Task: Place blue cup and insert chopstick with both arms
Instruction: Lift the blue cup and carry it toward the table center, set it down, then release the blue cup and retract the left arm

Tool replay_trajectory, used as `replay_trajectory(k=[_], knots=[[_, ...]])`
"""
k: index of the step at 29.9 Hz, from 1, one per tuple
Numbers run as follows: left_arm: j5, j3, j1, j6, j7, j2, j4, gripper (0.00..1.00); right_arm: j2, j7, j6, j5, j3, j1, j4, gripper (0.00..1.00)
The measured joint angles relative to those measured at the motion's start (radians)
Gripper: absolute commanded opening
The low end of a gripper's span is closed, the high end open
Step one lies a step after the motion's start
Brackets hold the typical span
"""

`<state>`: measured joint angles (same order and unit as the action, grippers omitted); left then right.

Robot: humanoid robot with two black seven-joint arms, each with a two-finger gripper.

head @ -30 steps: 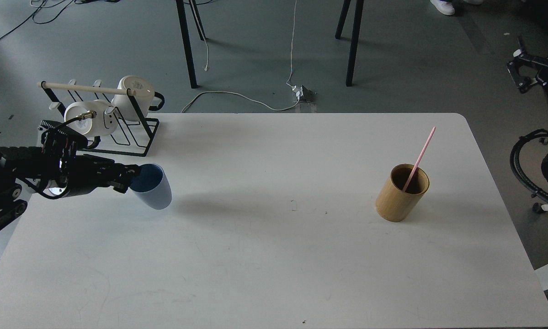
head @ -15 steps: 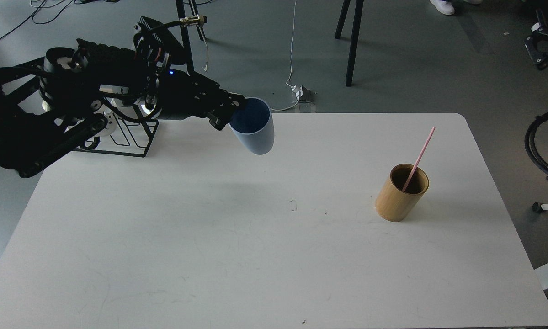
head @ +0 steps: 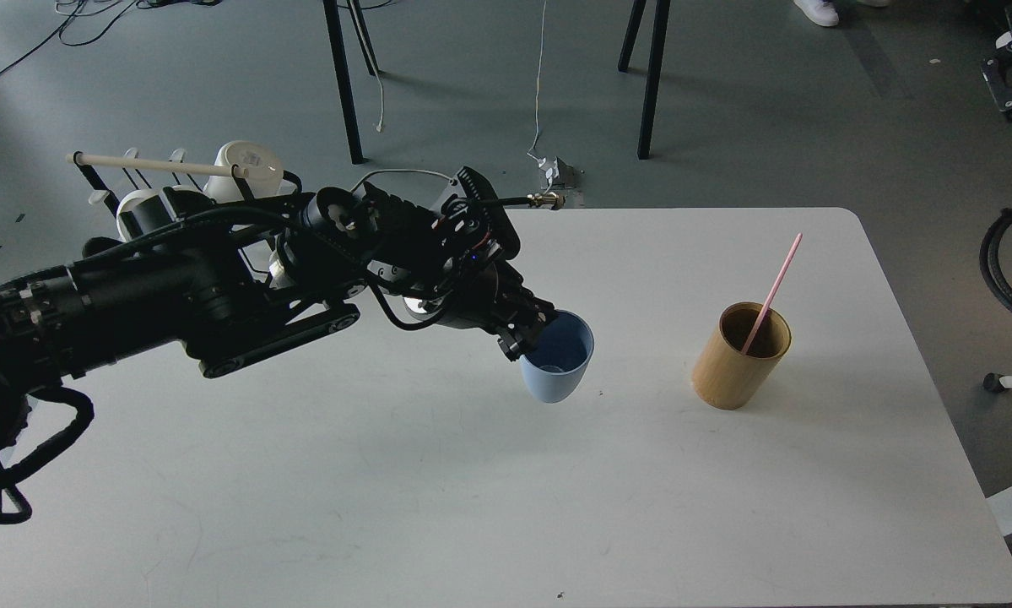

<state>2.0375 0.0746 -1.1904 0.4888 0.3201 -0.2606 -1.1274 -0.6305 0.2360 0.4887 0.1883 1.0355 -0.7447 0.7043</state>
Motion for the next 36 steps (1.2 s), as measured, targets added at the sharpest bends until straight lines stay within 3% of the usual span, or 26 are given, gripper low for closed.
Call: replay_trajectory(k=[8, 20, 23, 26, 32, 36], knots=[[0.043, -0.027, 0.039, 0.000, -0.003, 0.088, 0.106, 0.04, 0.001, 0.000, 0.000, 0.000, 0.004, 0.000, 0.000, 0.99], [0.048, -0.027, 0.076, 0.000, -0.002, 0.094, 0.118, 0.06, -0.007, 0.000, 0.000, 0.000, 0.008, 0.007, 0.000, 0.99], [0.048, -0.027, 0.083, 0.000, -0.002, 0.093, 0.118, 0.12, -0.011, 0.000, 0.000, 0.000, 0.008, 0.007, 0.000, 0.99], [0.046, -0.020, 0.090, 0.000, -0.002, 0.085, 0.118, 0.27, -0.015, 0.000, 0.000, 0.000, 0.008, 0.007, 0.000, 0.99], [0.039, -0.012, 0.092, 0.000, 0.004, 0.074, 0.107, 0.28, -0.015, 0.000, 0.000, 0.000, 0.008, 0.008, 0.000, 0.99], [0.036, 0.000, 0.092, 0.000, 0.009, 0.073, 0.102, 0.40, -0.015, 0.001, 0.000, 0.000, 0.008, 0.008, -0.001, 0.99]])
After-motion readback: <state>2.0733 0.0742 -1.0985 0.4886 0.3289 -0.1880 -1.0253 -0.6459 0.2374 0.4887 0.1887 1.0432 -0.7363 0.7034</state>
